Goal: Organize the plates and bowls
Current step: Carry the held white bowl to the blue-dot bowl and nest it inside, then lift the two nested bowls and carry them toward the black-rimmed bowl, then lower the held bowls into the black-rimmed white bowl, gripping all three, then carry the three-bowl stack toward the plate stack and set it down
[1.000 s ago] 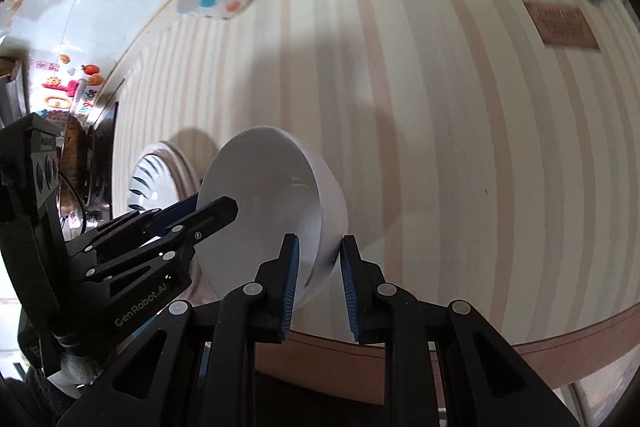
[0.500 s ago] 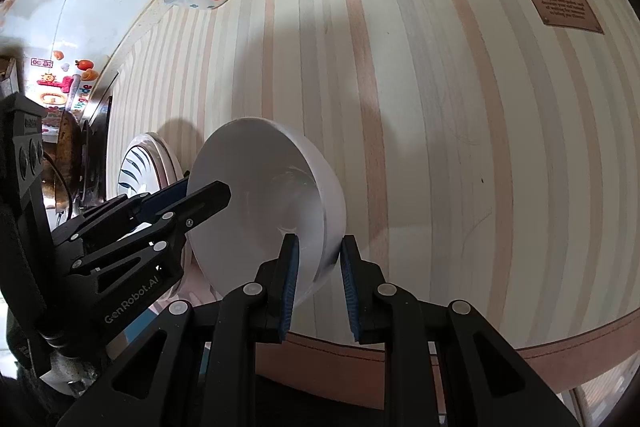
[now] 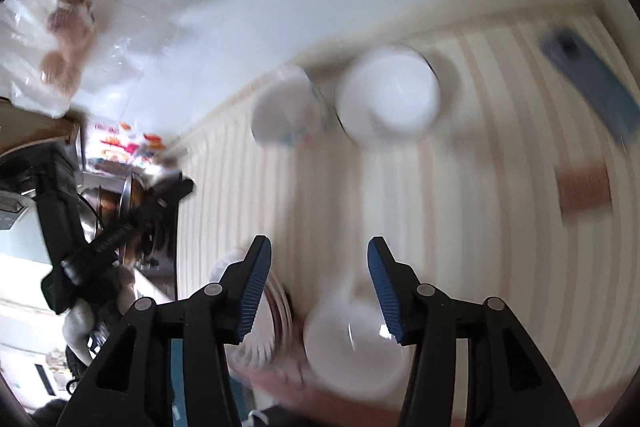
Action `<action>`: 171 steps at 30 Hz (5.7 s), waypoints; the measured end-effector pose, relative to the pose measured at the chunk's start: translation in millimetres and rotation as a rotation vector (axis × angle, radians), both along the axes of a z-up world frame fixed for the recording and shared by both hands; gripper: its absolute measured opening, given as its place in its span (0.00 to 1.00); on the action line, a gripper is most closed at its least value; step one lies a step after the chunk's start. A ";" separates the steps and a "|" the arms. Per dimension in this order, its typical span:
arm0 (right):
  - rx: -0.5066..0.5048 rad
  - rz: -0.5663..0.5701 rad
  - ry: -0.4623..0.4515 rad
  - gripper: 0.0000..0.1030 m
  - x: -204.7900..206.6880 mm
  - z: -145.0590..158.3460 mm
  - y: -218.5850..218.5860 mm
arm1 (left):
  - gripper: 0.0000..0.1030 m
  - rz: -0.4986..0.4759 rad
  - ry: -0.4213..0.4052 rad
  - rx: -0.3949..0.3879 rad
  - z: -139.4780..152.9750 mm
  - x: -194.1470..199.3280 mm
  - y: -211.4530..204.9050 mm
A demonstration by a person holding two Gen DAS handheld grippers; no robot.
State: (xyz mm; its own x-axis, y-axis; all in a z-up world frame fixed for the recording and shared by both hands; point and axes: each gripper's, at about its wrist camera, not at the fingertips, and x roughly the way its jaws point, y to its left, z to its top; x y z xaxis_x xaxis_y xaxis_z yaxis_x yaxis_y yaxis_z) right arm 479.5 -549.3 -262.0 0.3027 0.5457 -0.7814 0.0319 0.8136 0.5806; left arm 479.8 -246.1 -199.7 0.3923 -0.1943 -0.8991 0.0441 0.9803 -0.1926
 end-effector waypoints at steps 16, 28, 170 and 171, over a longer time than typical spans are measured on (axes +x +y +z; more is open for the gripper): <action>-0.165 0.137 0.084 0.25 182.4 -81.8 97.1 | 0.29 0.048 0.197 -0.060 -121.0 120.5 23.0; -0.235 0.150 0.055 0.17 173.0 -77.5 112.6 | 0.25 0.013 0.149 -0.011 -111.5 112.5 10.2; -0.115 -0.091 0.055 0.19 -117.0 14.0 -2.5 | 0.19 -0.239 0.122 -0.085 -21.4 -77.2 -75.9; -0.116 -0.091 0.060 0.19 -123.7 12.2 -1.2 | 0.19 -0.240 0.125 -0.081 -22.8 -82.7 -76.2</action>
